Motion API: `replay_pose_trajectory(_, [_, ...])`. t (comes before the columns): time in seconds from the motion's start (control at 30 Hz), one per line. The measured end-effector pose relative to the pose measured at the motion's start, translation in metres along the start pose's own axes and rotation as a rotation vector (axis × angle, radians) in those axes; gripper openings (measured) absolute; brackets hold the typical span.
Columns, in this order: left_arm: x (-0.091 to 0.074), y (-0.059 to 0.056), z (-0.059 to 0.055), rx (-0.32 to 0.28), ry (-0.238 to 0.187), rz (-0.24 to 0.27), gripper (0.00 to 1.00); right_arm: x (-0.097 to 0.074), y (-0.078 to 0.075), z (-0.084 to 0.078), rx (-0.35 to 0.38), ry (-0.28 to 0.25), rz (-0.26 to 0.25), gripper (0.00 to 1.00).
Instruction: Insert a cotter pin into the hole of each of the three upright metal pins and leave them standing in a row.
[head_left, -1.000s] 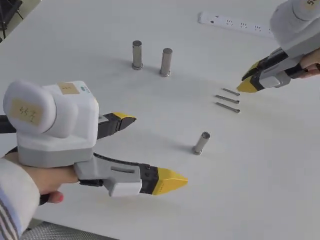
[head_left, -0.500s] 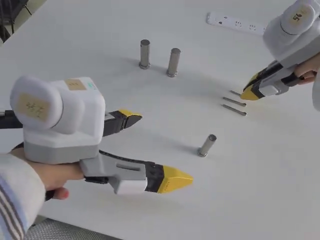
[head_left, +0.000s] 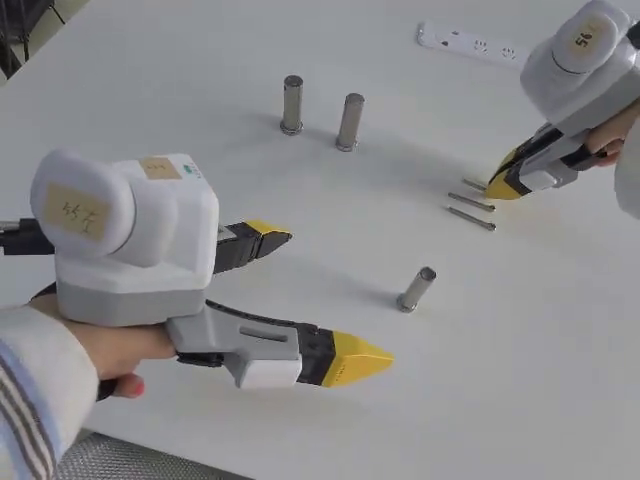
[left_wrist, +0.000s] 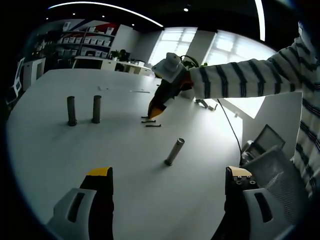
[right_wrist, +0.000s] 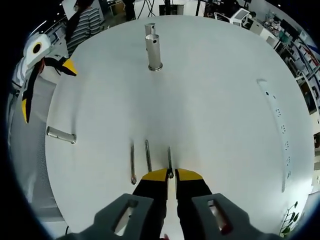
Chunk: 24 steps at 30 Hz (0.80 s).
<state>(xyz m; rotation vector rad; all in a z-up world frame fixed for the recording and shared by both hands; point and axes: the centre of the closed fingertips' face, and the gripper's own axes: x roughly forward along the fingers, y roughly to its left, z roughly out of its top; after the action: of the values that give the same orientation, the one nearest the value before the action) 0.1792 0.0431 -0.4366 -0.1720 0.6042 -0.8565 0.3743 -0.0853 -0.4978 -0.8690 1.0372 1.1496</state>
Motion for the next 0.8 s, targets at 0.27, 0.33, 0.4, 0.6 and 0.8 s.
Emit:
replay_pose_trajectory(0.27, [0.0003, 0.0002, 0.0001, -0.001, -0.002, 0.0, 0.92, -0.0002, -0.0022, -0.0002, -0.049, 0.032, 0.02, 0.0])
replay_pose_trajectory(0.33, [0.0003, 0.0001, 0.0004, -0.001, -0.003, 0.0, 0.91, 0.0005, -0.0027, 0.0007, -0.039, 0.043, 0.021, 0.0])
replay_pose_trajectory(0.4, [0.0002, 0.0, -0.0002, -0.003, -0.001, -0.001, 0.91, 0.0006, -0.0025, 0.0006, -0.038, 0.056, 0.022, 0.0])
replay_pose_trajectory(0.6, [-0.0011, -0.0007, 0.0018, -0.005, -0.012, 0.001, 0.91, 0.0009, -0.0013, 0.0006, -0.069, 0.088, 0.031, 0.0])
replay_pose_trajectory(0.8, [-0.0016, 0.0021, 0.0042, -0.006, -0.019, 0.013, 0.93, 0.0007, -0.001, -0.0006, -0.099, 0.09, 0.025, 0.0])
